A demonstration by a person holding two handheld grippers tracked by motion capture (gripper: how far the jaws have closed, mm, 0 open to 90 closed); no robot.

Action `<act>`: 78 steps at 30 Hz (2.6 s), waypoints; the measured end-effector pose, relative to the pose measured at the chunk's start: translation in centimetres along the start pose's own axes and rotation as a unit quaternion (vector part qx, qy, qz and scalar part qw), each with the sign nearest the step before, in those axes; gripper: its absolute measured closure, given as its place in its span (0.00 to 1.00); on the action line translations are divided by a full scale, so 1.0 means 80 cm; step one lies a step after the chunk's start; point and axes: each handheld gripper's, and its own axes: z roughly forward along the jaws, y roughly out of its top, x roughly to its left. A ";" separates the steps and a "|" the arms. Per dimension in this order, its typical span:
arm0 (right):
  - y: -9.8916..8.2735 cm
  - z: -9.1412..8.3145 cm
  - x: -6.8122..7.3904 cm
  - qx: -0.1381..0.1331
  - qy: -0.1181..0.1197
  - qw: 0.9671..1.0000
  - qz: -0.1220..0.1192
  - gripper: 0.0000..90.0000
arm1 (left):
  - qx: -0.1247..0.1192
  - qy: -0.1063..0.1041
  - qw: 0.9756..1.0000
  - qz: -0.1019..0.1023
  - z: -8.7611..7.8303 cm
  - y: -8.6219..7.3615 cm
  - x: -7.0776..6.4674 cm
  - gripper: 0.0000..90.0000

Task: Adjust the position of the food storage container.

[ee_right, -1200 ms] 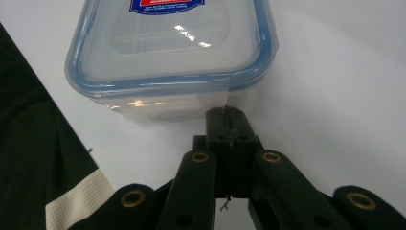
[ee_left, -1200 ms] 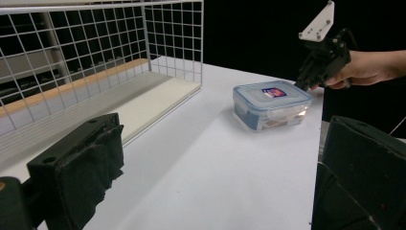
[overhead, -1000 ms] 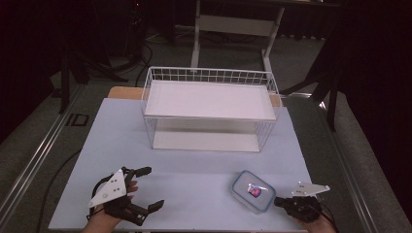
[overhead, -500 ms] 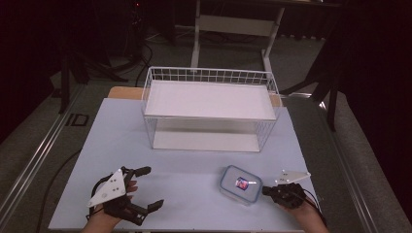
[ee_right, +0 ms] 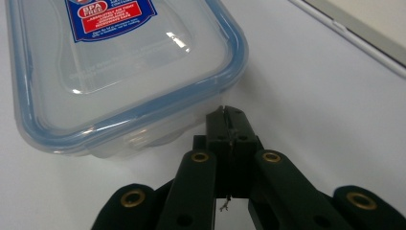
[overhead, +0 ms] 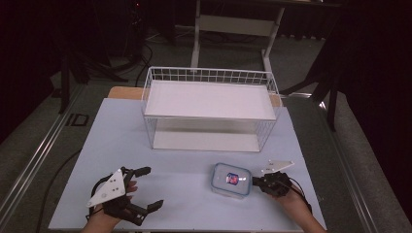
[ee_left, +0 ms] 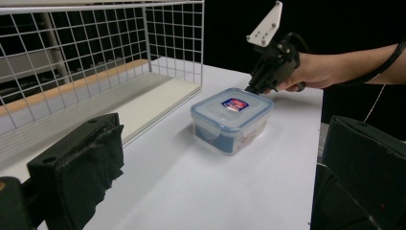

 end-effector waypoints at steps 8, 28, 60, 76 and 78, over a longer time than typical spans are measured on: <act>0.028 0.023 -0.001 -0.008 0.004 1.000 -0.010 1.00 | 0.003 -0.001 1.000 0.001 0.001 -0.001 -0.001 0.02; 0.013 0.015 0.029 -0.003 0.030 0.999 -0.013 1.00 | 0.004 -0.001 1.000 0.003 0.001 -0.001 -0.001 0.02; 0.065 0.070 0.059 -0.009 0.053 0.998 -0.045 1.00 | 0.008 -0.004 1.000 -0.005 0.002 -0.003 0.000 0.02; 0.054 0.040 0.064 -0.035 0.055 0.997 -0.032 0.86 | 0.010 -0.003 1.000 -0.007 0.002 -0.003 0.001 0.02; 0.052 0.024 0.068 -0.050 0.058 0.997 -0.032 0.63 | 0.013 -0.001 1.000 -0.009 0.004 -0.004 0.002 0.02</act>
